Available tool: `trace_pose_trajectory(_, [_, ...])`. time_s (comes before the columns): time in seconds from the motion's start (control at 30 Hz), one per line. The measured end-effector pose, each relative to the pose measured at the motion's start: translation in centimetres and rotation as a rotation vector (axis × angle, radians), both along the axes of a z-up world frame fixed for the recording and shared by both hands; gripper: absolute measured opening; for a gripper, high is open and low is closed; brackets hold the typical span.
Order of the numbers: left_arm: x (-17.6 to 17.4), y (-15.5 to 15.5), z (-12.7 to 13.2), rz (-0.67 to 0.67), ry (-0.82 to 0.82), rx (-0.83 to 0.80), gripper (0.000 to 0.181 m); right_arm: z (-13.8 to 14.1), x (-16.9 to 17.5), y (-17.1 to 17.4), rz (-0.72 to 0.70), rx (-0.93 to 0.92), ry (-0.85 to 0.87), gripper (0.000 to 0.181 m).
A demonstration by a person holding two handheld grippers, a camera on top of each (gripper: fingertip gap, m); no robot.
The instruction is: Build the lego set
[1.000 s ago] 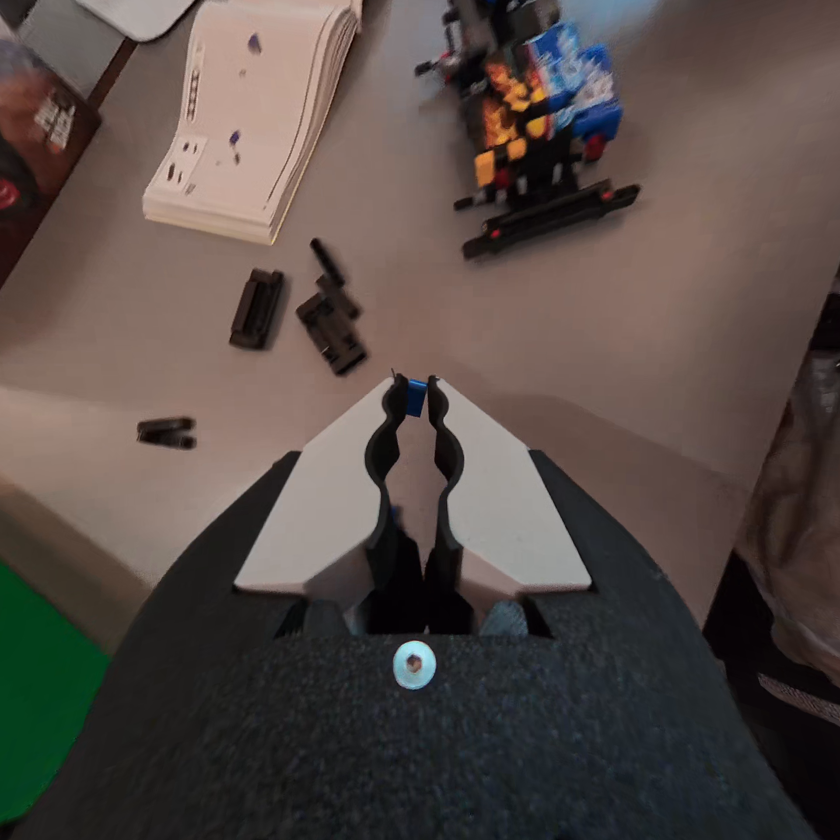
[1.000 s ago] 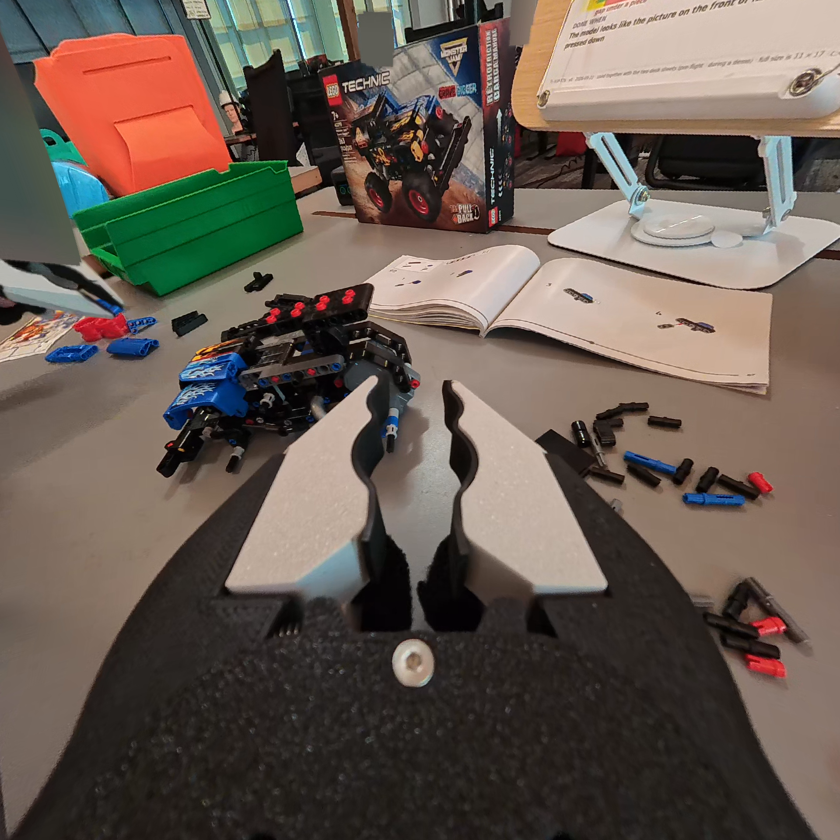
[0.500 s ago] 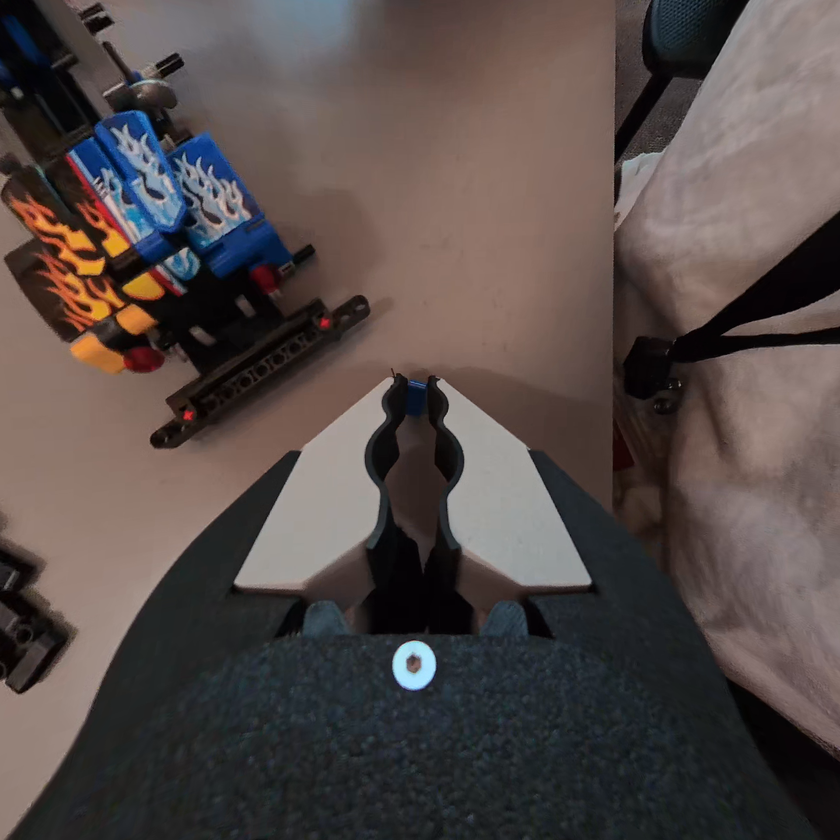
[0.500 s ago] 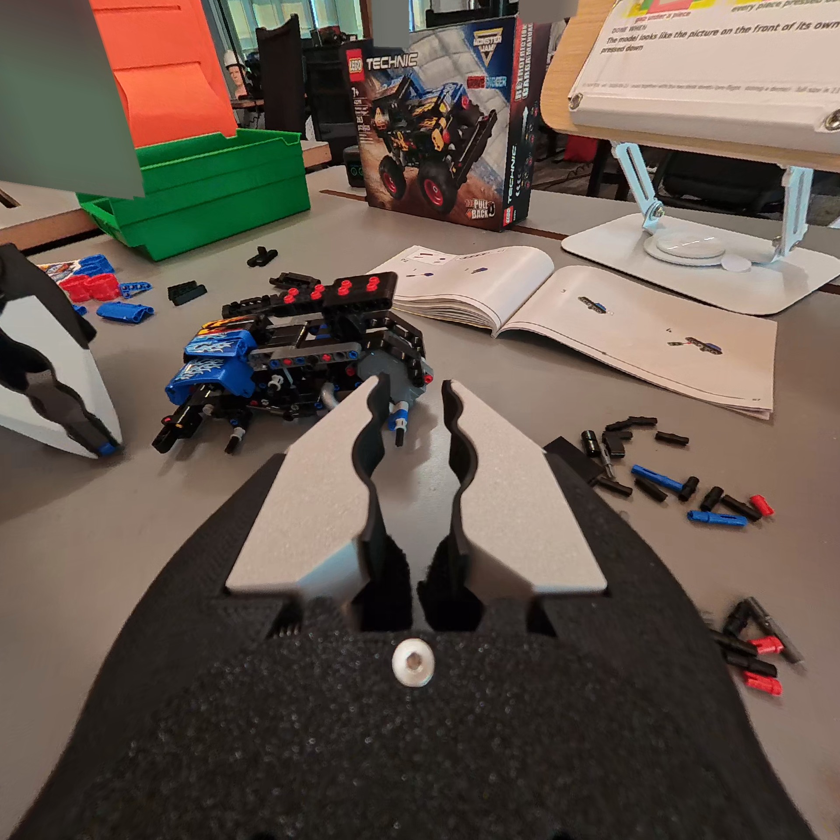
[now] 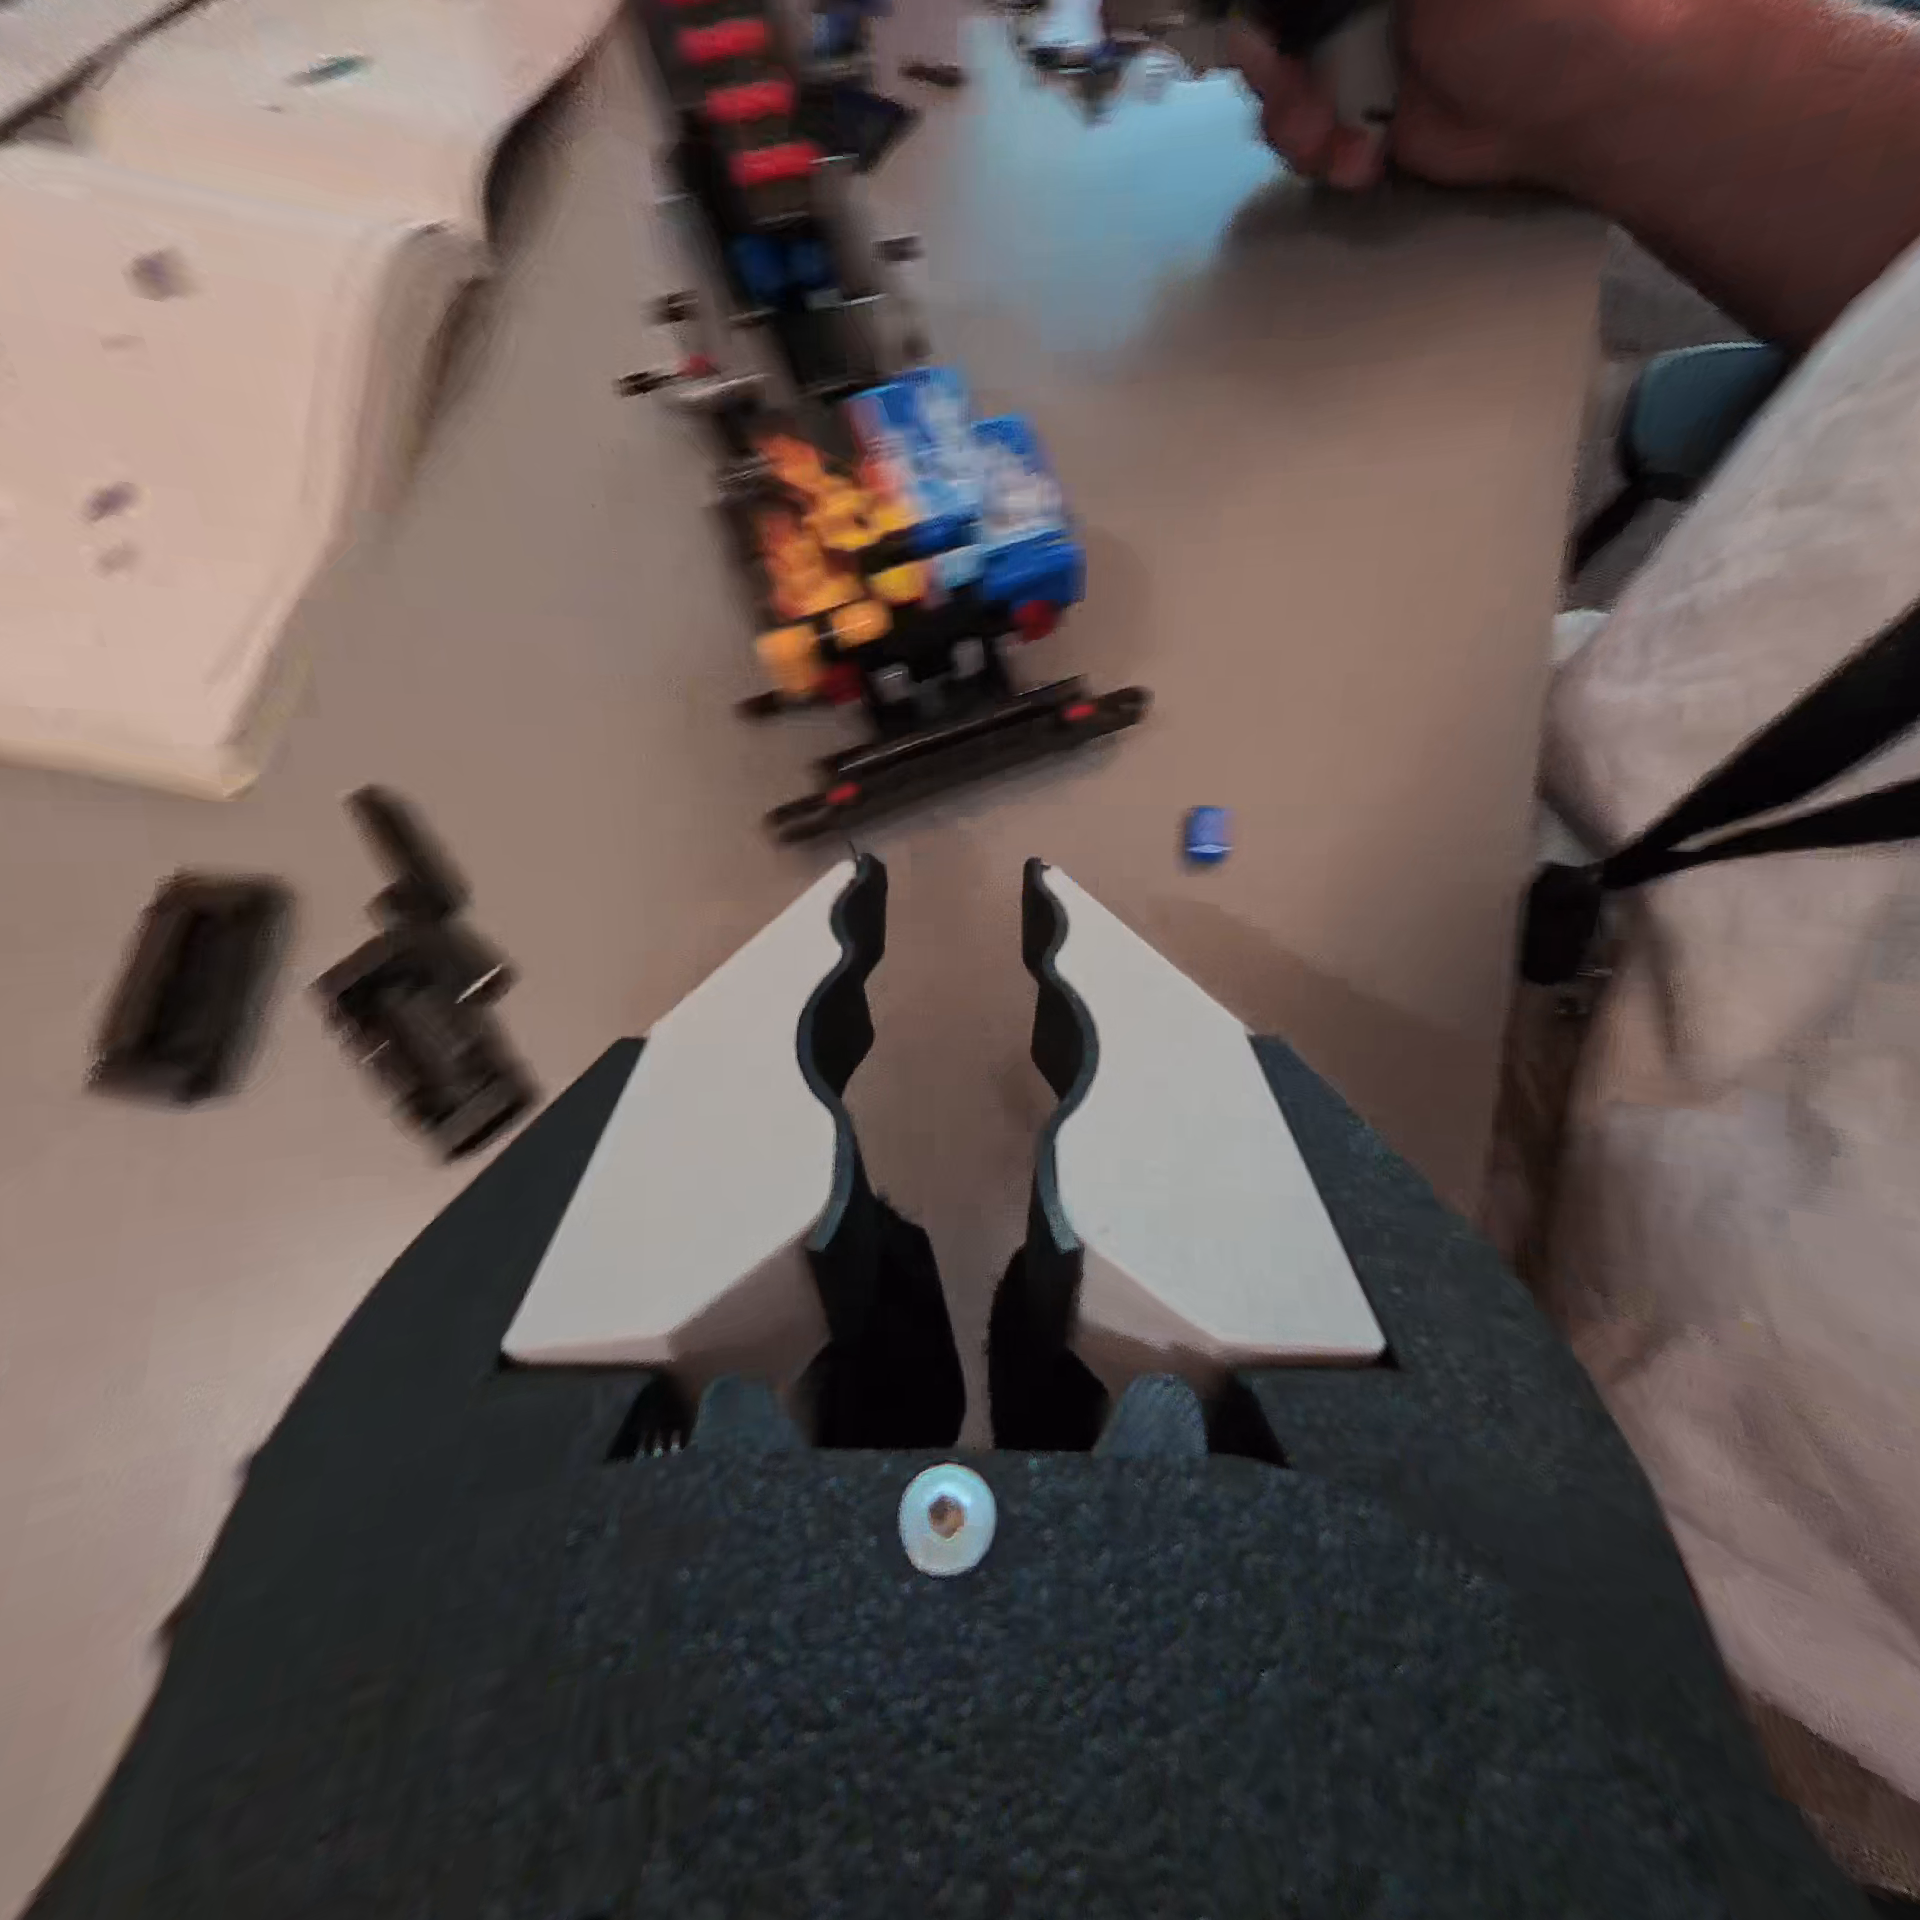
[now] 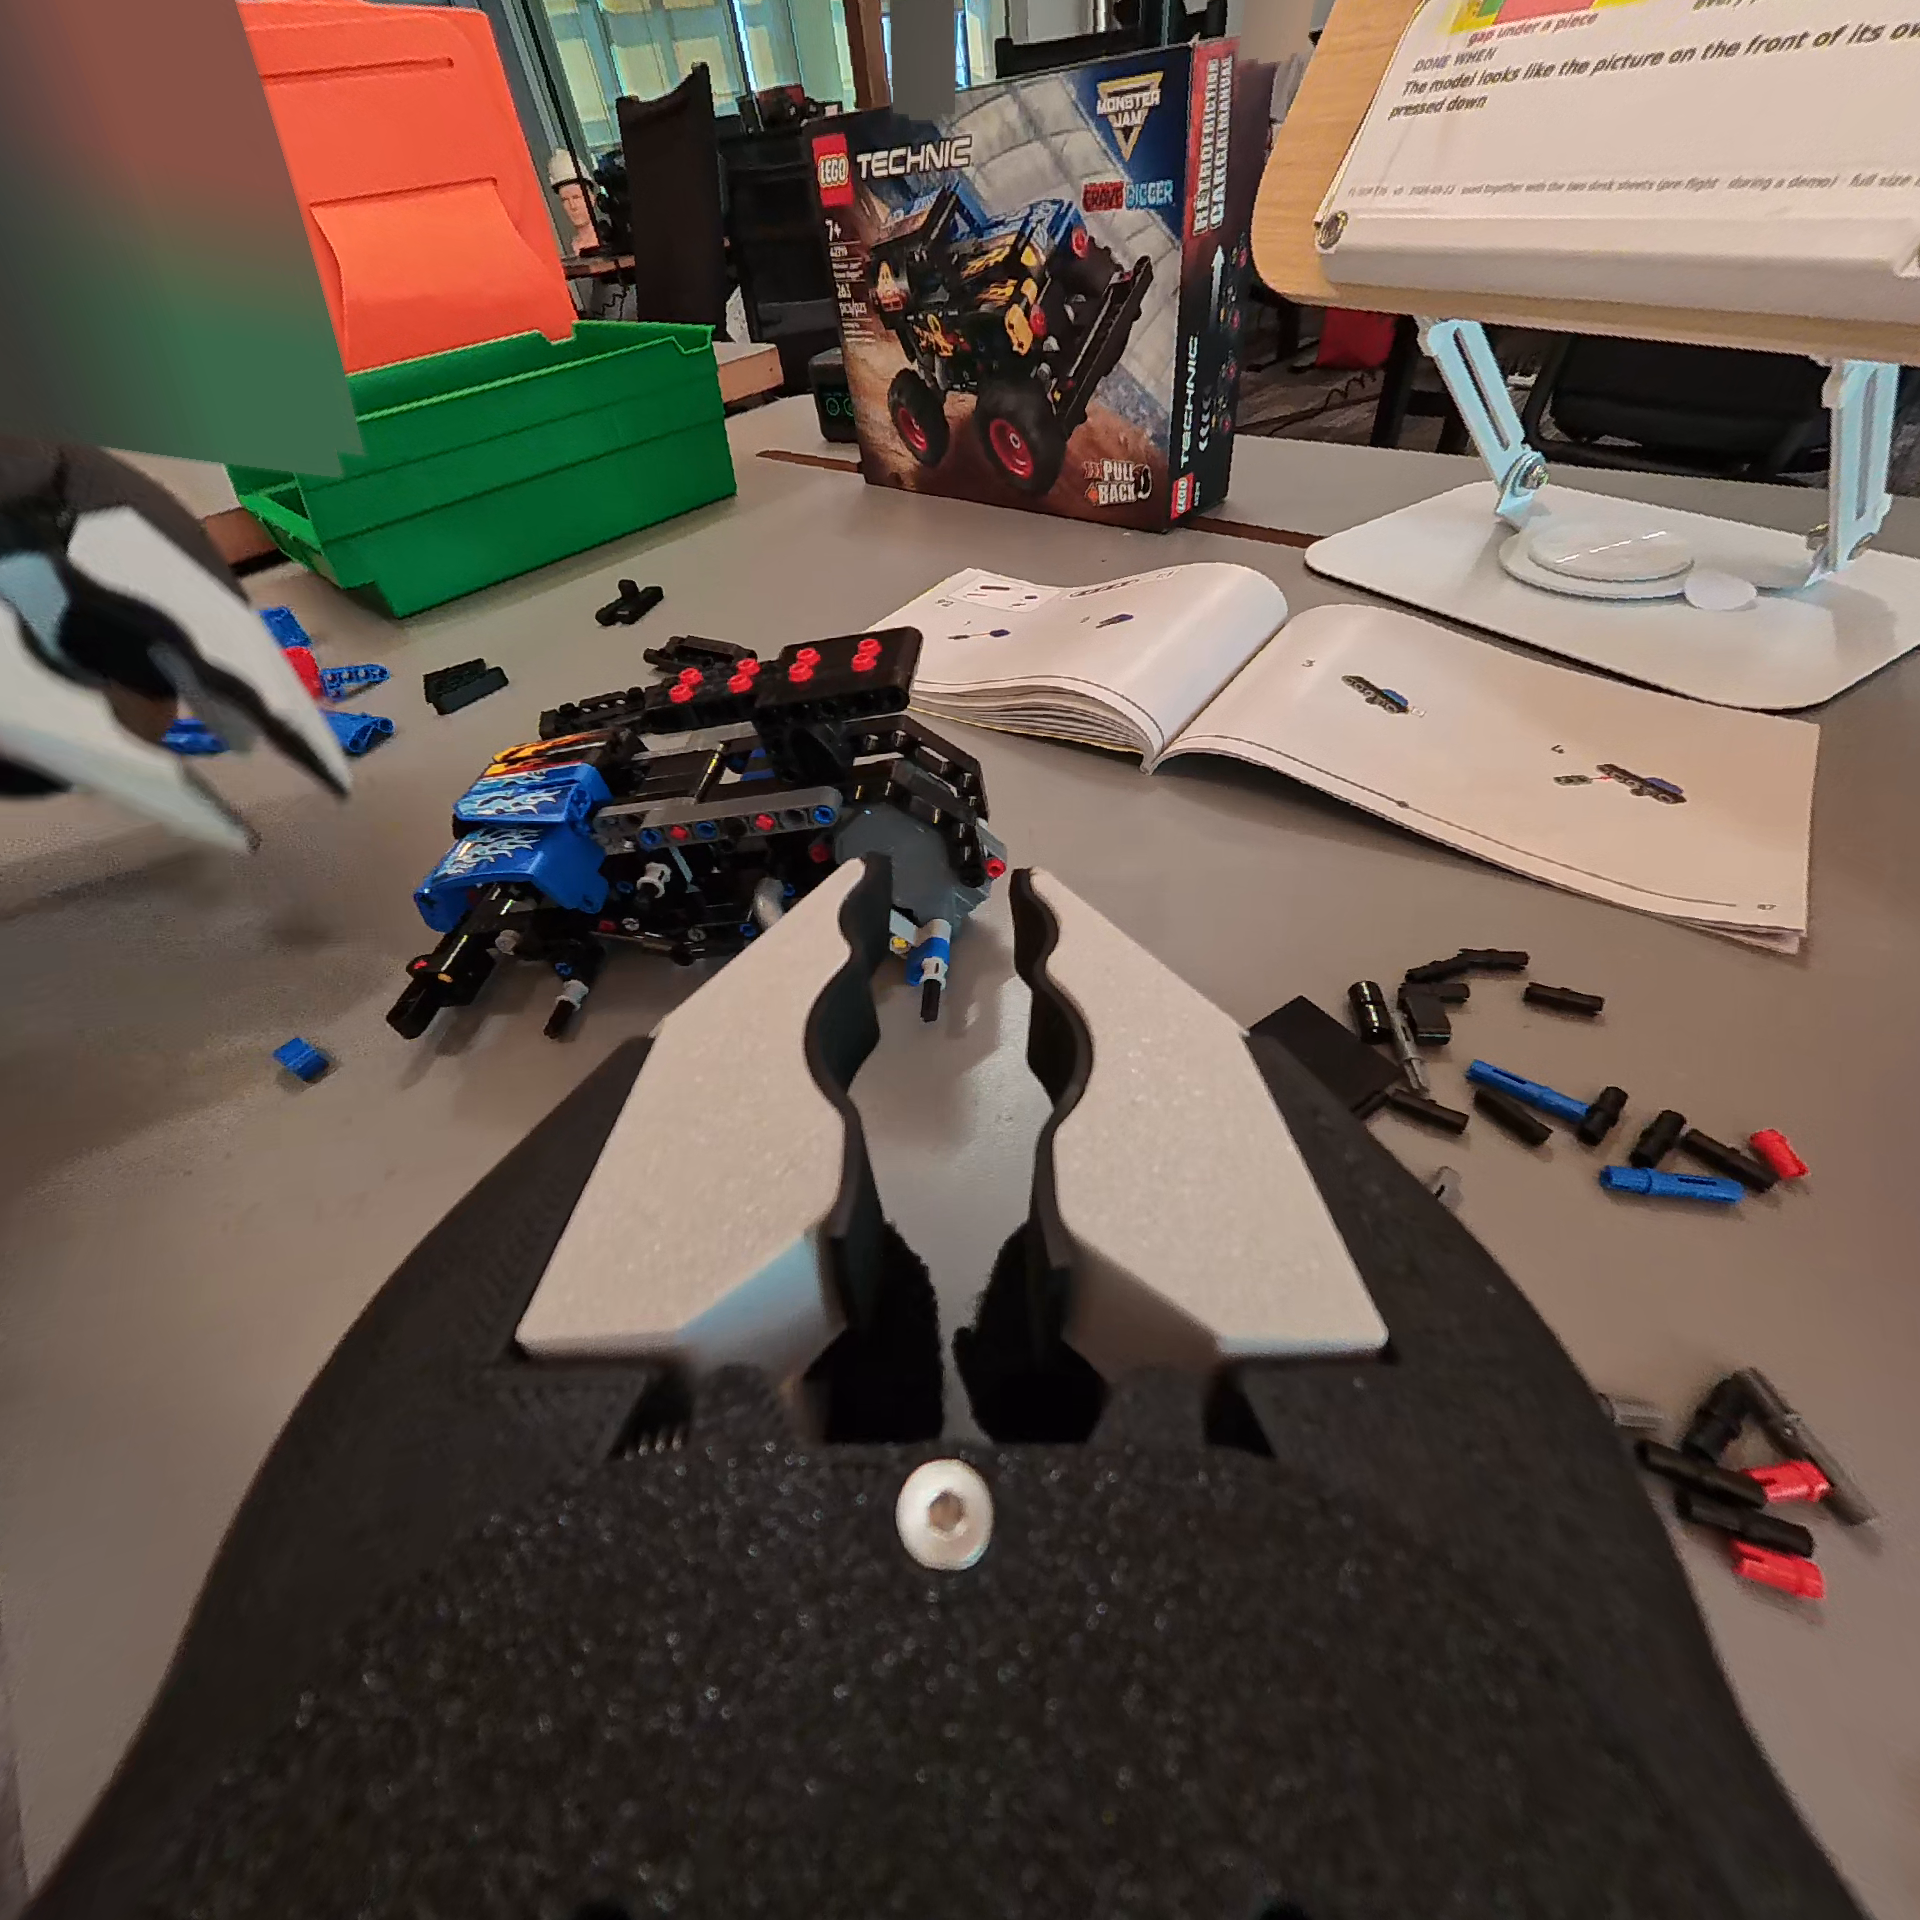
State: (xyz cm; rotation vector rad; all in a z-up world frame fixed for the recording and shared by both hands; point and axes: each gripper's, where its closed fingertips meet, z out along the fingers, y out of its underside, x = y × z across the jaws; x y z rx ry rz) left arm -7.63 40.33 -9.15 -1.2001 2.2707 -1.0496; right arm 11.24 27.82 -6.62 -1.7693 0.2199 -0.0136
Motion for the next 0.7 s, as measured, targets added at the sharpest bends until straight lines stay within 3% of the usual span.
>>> trace_pose_trajectory(0.03, [0.1,2.7,0.4,0.097,0.0,0.028,0.024,0.0,0.0,0.0,0.002,-0.002,-0.001,0.022])
trace_pose_trajectory(0.17, [-0.9,12.7,-0.7,0.512,0.131,0.179,0.024,-0.3,-0.2,0.2,0.011,-0.024,-0.003,0.022])
trace_pose_trajectory(0.23, [-1.9,16.2,-1.7,0.683,0.185,0.226,0.024,-0.4,-0.3,0.3,0.015,-0.031,-0.011,0.022])
trace_pose_trajectory(0.33, [-2.3,16.8,-3.0,0.758,0.231,0.131,0.026,-0.3,-0.4,0.2,0.017,-0.021,-0.014,0.022])
trace_pose_trajectory(0.43, [-2.6,17.6,-4.0,0.797,0.25,0.171,0.026,-0.2,-0.3,0.1,0.019,-0.012,0.006,0.022])
trace_pose_trajectory(0.7, [-2.4,18.3,-5.3,0.808,0.28,0.149,0.007,-0.1,-0.3,0.0,0.025,-0.002,0.028,0.022])
